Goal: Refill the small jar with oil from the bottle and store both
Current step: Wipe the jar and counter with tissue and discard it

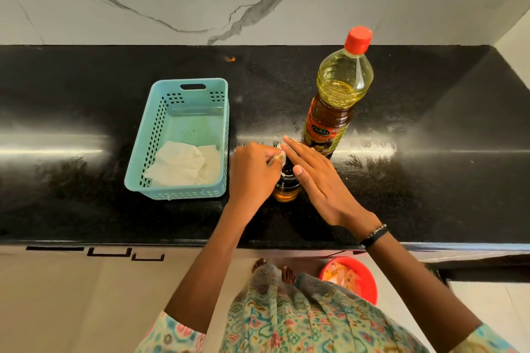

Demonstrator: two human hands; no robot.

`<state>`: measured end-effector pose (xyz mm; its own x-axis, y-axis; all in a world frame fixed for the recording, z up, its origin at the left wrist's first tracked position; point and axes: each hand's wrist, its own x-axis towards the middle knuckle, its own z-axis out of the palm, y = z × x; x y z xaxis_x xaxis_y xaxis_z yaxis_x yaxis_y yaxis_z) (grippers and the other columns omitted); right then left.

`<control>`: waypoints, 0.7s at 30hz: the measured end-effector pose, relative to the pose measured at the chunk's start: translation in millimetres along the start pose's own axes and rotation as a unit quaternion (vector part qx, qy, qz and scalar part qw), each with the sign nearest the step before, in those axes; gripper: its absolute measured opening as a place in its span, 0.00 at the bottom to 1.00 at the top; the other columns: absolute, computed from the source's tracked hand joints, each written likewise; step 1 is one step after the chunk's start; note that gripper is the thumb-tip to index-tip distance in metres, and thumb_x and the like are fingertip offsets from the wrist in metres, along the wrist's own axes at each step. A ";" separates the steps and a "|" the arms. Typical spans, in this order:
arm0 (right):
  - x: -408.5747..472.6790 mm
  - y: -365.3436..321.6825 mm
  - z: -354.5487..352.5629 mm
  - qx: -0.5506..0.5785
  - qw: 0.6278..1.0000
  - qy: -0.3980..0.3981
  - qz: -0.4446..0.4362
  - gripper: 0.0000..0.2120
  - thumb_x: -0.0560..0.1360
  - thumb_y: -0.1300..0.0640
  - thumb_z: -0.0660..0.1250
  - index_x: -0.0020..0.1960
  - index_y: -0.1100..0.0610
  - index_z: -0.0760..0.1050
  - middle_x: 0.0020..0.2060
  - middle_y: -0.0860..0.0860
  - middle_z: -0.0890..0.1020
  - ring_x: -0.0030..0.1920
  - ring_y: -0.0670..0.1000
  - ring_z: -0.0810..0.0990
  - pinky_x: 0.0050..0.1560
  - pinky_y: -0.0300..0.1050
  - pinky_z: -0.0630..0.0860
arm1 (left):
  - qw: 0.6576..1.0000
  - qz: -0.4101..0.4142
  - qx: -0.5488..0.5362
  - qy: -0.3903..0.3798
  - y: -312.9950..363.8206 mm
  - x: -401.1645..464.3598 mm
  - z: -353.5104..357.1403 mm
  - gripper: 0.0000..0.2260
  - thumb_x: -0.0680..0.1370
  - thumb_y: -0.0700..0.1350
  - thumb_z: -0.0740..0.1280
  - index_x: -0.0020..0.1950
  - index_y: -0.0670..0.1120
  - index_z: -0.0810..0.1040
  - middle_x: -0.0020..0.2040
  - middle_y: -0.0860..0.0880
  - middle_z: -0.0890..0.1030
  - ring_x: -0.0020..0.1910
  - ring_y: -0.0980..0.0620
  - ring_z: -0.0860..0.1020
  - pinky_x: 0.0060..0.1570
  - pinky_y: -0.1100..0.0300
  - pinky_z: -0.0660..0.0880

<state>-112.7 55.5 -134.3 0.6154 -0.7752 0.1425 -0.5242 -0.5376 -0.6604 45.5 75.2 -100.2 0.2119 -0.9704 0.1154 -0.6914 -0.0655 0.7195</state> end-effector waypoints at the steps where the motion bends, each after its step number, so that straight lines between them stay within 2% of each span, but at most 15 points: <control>1: 0.0 0.0 0.4 0.000 1.000 0.000 0.000 0.24 0.82 0.47 0.43 0.77 0.51 0.53 0.76 0.44 0.54 0.76 0.42 0.49 0.75 0.50 0.50 | 0.999 -0.010 -0.025 -0.038 -0.8 0.9 -1.5 0.09 0.74 0.39 0.69 0.54 0.45 0.83 0.47 0.44 0.85 0.44 0.49 0.83 0.48 0.53 0.80; 3: 0.0 -0.1 1.5 0.002 1.000 -0.001 0.002 0.25 0.82 0.46 0.42 0.77 0.52 0.52 0.76 0.45 0.53 0.76 0.42 0.49 0.75 0.51 0.50 | 0.993 -0.036 -0.063 -0.090 -2.0 4.0 -5.3 0.14 0.74 0.36 0.69 0.60 0.44 0.80 0.54 0.45 0.83 0.52 0.52 0.82 0.54 0.59 0.78; 4: 0.0 -0.3 2.1 0.001 1.000 0.000 0.001 0.25 0.82 0.46 0.42 0.77 0.52 0.52 0.77 0.45 0.53 0.76 0.42 0.49 0.75 0.51 0.50 | 0.992 -0.045 -0.071 -0.097 -2.3 6.3 -6.4 0.15 0.74 0.36 0.69 0.60 0.44 0.80 0.55 0.45 0.82 0.53 0.53 0.81 0.54 0.61 0.77; 8: 1.2 -0.4 2.7 -0.007 1.000 -0.004 -0.001 0.27 0.81 0.44 0.42 0.77 0.52 0.49 0.77 0.45 0.51 0.76 0.42 0.47 0.76 0.50 0.50 | 0.996 -0.039 -0.054 -0.067 1.2 16.0 -7.0 0.09 0.71 0.40 0.73 0.51 0.46 0.84 0.47 0.47 0.85 0.44 0.58 0.82 0.44 0.68 0.78; 10: 2.0 -0.6 3.0 -0.011 1.000 -0.006 -0.007 0.28 0.81 0.43 0.46 0.77 0.53 0.47 0.77 0.46 0.50 0.76 0.42 0.47 0.75 0.50 0.50 | 0.998 -0.032 -0.035 -0.039 3.0 19.0 -6.4 0.06 0.71 0.43 0.74 0.47 0.46 0.85 0.43 0.49 0.85 0.41 0.59 0.82 0.40 0.69 0.77; 12: 2.3 0.1 3.1 -0.021 1.000 -0.003 -0.015 0.31 0.80 0.42 0.51 0.77 0.54 0.47 0.77 0.47 0.49 0.76 0.43 0.46 0.75 0.51 0.51 | 0.999 -0.017 -0.023 -0.023 4.3 17.9 -4.7 0.05 0.71 0.44 0.74 0.45 0.46 0.86 0.42 0.49 0.85 0.40 0.57 0.82 0.39 0.68 0.77; 15: 2.9 2.2 3.7 -0.049 0.999 0.001 -0.019 0.36 0.78 0.41 0.56 0.77 0.56 0.46 0.77 0.49 0.48 0.76 0.44 0.46 0.76 0.50 0.51 | 0.999 0.003 -0.020 -0.050 0.4 11.9 -1.1 0.05 0.74 0.39 0.70 0.47 0.42 0.85 0.42 0.43 0.85 0.41 0.50 0.83 0.45 0.54 0.80; 16: 3.4 2.8 3.9 -0.055 0.998 0.003 -0.021 0.36 0.78 0.41 0.56 0.77 0.56 0.46 0.77 0.49 0.48 0.76 0.44 0.46 0.76 0.50 0.51 | 0.997 -0.001 -0.030 -0.073 -1.1 10.4 -1.4 0.07 0.75 0.37 0.68 0.50 0.42 0.84 0.44 0.42 0.85 0.42 0.49 0.83 0.47 0.52 0.80; 18: 4.0 3.0 4.4 -0.056 0.998 0.004 -0.023 0.37 0.78 0.41 0.57 0.77 0.57 0.45 0.77 0.49 0.48 0.76 0.44 0.46 0.76 0.48 0.50 | 0.990 -0.021 -0.067 -0.122 -2.5 9.8 -4.3 0.14 0.75 0.34 0.67 0.60 0.44 0.80 0.52 0.42 0.83 0.47 0.53 0.82 0.50 0.63 0.78; 19: 4.0 2.7 4.7 -0.054 0.998 0.003 -0.022 0.37 0.78 0.41 0.58 0.77 0.57 0.45 0.77 0.49 0.48 0.76 0.44 0.46 0.76 0.47 0.50 | 0.986 -0.029 -0.085 -0.138 -3.1 11.1 -6.2 0.16 0.75 0.33 0.67 0.61 0.44 0.78 0.55 0.43 0.82 0.50 0.55 0.81 0.49 0.69 0.76; 21: 4.4 3.1 4.9 -0.050 0.998 0.000 -0.023 0.38 0.78 0.41 0.58 0.77 0.57 0.45 0.77 0.49 0.47 0.76 0.43 0.45 0.76 0.46 0.49 | 0.985 -0.037 -0.090 -0.140 -1.0 16.6 -8.9 0.15 0.73 0.33 0.69 0.59 0.43 0.80 0.56 0.45 0.82 0.51 0.57 0.80 0.45 0.76 0.73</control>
<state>-108.8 52.1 -139.3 0.6398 -0.7494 0.1704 -0.5521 -0.6025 -0.5764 55.8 61.2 -92.9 0.0408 -0.9923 -0.1173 -0.5418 -0.1206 0.8318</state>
